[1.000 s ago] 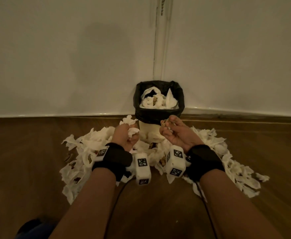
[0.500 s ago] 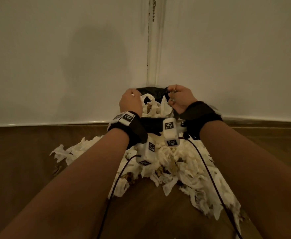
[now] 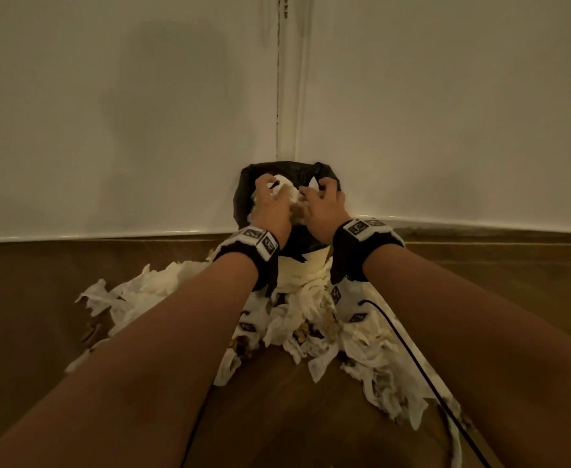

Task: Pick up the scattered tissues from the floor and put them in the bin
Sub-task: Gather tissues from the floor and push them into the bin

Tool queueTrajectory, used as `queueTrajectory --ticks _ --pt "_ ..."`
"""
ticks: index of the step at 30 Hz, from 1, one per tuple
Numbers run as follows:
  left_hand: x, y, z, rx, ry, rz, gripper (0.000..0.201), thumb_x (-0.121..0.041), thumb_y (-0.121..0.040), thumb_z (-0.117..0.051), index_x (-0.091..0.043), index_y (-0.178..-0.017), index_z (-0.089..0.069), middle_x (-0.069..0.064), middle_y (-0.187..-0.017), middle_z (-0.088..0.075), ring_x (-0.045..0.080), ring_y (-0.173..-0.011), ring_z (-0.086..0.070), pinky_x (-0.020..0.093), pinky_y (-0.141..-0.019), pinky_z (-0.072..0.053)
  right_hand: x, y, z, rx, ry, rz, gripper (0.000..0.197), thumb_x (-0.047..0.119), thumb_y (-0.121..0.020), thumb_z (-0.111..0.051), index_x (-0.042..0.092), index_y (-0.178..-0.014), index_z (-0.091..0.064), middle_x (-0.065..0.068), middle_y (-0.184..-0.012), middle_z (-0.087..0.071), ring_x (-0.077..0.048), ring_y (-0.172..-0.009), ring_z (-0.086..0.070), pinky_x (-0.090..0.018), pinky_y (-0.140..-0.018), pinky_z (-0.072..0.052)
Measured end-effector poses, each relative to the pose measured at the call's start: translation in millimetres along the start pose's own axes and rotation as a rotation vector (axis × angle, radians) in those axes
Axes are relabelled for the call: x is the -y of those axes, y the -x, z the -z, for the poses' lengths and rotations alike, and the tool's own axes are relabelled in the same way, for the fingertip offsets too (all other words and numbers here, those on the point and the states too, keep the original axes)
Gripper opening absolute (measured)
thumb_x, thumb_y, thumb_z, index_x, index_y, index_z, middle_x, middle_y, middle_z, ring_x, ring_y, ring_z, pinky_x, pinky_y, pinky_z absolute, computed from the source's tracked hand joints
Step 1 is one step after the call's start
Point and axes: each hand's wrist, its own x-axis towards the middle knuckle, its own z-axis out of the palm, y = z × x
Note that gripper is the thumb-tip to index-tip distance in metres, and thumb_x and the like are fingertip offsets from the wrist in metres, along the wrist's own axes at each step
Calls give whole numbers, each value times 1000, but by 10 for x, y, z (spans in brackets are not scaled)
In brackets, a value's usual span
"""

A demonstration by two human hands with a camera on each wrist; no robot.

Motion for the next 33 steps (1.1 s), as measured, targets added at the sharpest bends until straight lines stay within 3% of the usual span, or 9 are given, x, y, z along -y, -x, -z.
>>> queueTrajectory --ticks 4,6,9,11,14,18,24,29,33 --pt "308 -25 1 103 -833 -383 56 -28 -96 -35 -16 -148 -18 4 -156 -9 24 -143 -15 49 -117 -10 -51 47 -99 114 161 115 54 44 -100 -17 29 -151 -6 -6 -159 -5 -26 -146 -9 -45 -118 -6" --pt "335 22 32 142 -969 -391 54 -34 -97 -21 -18 -149 -18 0 -157 -16 18 -145 -11 52 -115 2 -63 59 -120 195 279 131 55 44 -100 -10 26 -151 -5 -3 -159 -11 -20 -147 -7 -48 -118 4" --pt "265 72 86 196 -1115 -434 45 -35 -97 -19 -20 -126 -50 3 -132 -53 23 -124 -44 52 -107 -19 -45 57 -64 267 364 136 59 41 -100 -4 17 -136 -45 -9 -134 -54 -23 -133 -40 -50 -117 5" --pt "201 92 110 235 -1099 -419 41 -34 -98 -21 -20 -119 -53 5 -128 -51 25 -110 -52 45 -97 -32 13 62 -14 301 378 134 61 38 -100 -3 17 -122 -56 -8 -109 -67 -23 -116 -54 -51 -117 3" --pt "178 125 194 184 -948 -402 39 -30 -100 -25 -15 -128 -47 11 -134 -41 29 -104 -54 39 -91 -40 63 82 -9 264 364 130 55 34 -101 -7 16 -132 -48 -6 -119 -63 -22 -121 -50 -52 -117 2" --pt "273 225 511 9 -656 -504 37 -19 -98 -35 -17 -134 -44 9 -128 -46 26 -103 -54 38 -92 -42 128 180 -99 -180 316 171 43 28 -98 -26 13 -131 -49 -8 -137 -46 -24 -133 -34 -47 -117 -9" --pt "748 647 961 -281 -369 -276 35 -12 -94 -37 -22 -124 -53 5 -122 -47 21 -93 -57 34 -74 -51 626 493 -431 -497 140 316 36 18 -83 -43 14 -114 -60 -12 -119 -55 -33 -111 -50 -44 -95 -34" --pt "1402 1241 1174 -303 -431 -35 36 -8 -92 -40 -21 -121 -54 5 -122 -50 24 -90 -58 36 -72 -51 1052 905 -944 -323 42 437 28 10 -76 -53 12 -102 -64 -11 -106 -57 -32 -98 -52 -39 -81 -39" --pt "1846 1621 1449 -262 -579 178 35 -12 -92 -41 -18 -125 -53 8 -128 -48 28 -109 -52 42 -88 -47 1210 1234 -1364 -33 44 461 24 11 -85 -47 11 -105 -61 -9 -110 -54 -28 -106 -47 -38 -90 -39"
